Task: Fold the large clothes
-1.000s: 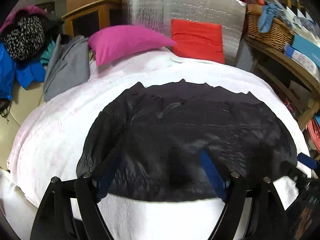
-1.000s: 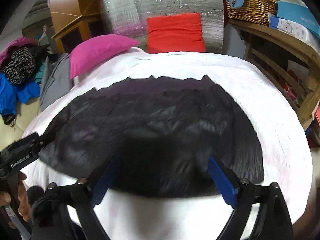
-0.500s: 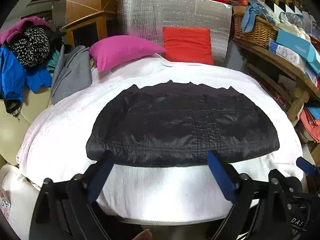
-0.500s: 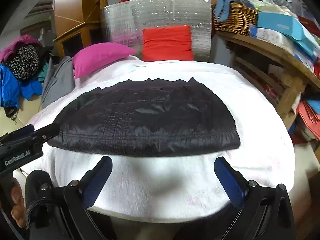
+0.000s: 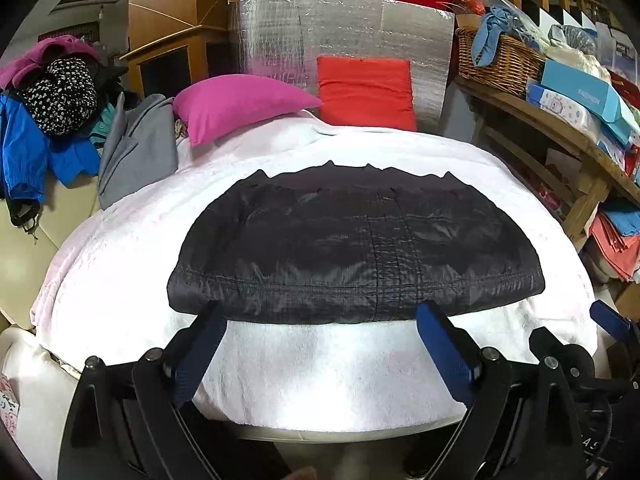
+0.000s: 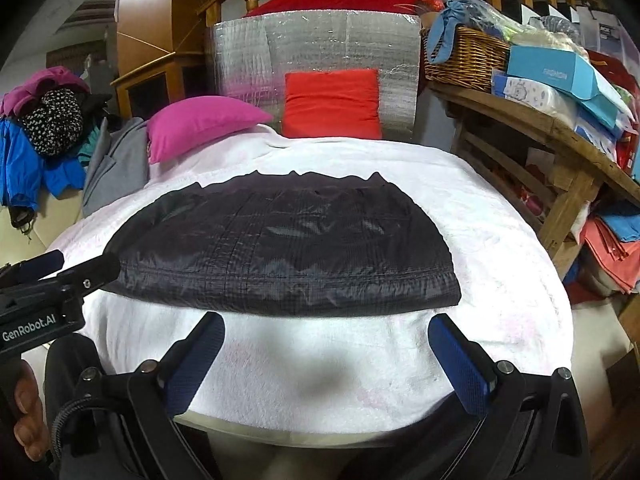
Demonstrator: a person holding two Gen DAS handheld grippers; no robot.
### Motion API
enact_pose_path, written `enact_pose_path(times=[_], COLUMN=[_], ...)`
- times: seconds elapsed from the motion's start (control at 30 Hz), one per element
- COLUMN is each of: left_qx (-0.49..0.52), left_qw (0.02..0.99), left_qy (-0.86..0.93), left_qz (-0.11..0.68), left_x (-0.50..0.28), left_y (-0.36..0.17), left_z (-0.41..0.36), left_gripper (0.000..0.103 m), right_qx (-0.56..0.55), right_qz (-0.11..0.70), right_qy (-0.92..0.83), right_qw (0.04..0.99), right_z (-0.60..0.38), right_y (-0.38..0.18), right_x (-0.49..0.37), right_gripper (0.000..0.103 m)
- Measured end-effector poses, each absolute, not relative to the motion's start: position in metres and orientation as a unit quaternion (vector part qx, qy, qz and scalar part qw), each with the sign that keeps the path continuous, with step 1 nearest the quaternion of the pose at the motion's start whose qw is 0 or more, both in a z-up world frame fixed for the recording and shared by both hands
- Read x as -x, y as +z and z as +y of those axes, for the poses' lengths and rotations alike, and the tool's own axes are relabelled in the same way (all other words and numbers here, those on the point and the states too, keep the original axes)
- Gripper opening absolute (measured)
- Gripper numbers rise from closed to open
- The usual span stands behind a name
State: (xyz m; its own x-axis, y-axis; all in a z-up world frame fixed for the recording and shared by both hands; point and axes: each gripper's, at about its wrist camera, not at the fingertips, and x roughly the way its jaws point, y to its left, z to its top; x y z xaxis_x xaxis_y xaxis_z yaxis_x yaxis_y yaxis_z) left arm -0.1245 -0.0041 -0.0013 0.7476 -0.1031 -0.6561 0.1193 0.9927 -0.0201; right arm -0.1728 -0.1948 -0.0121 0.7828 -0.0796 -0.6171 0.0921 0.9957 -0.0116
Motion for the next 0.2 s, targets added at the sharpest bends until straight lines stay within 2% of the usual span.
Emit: enact_pose_path(times=[0.2], left_qx=[-0.005], left_qw=[0.938], left_qy=[-0.07], left_qz=[0.341], left_x=[0.1287], left_y=[-0.0003], left_z=[-0.0038], left_gripper=[0.096], right_qx=[-0.007], right_qz=[0.328], right_qy=[-0.045], right_qw=[0.944], right_z=[-0.1906], right_y=[-0.0146], right_x=[0.1726], right_gripper=[0.103])
